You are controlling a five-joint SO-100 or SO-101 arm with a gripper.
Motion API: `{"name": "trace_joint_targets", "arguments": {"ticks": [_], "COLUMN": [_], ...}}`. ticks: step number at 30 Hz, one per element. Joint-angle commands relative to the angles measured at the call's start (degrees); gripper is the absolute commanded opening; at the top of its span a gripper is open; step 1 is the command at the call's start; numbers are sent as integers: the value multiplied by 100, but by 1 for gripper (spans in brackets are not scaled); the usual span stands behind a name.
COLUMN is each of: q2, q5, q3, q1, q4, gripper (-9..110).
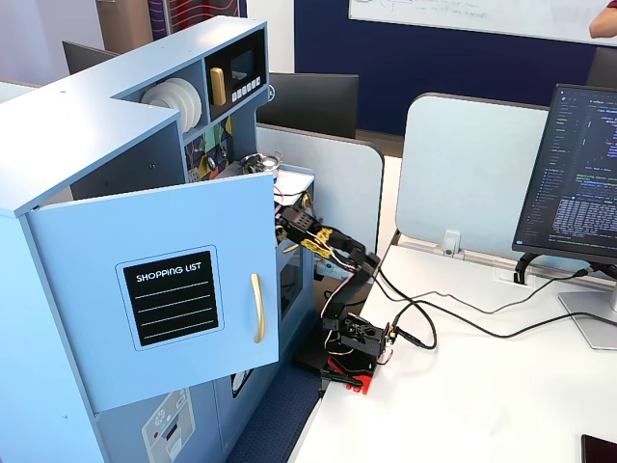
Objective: Pick up the green pineapple from the left cabinet and place it in the green recipient
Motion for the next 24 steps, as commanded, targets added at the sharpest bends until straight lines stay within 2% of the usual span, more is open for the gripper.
{"name": "trace_joint_targets", "arguments": {"ticks": [1, 9, 24], "q2": [1397, 2962, 4957], "q5": [44, -105, -18], "q3": [1125, 3243, 6161], "q1": [-149, -237, -290], "q4": [26, -35, 9], "gripper": [33, 34, 34]}}
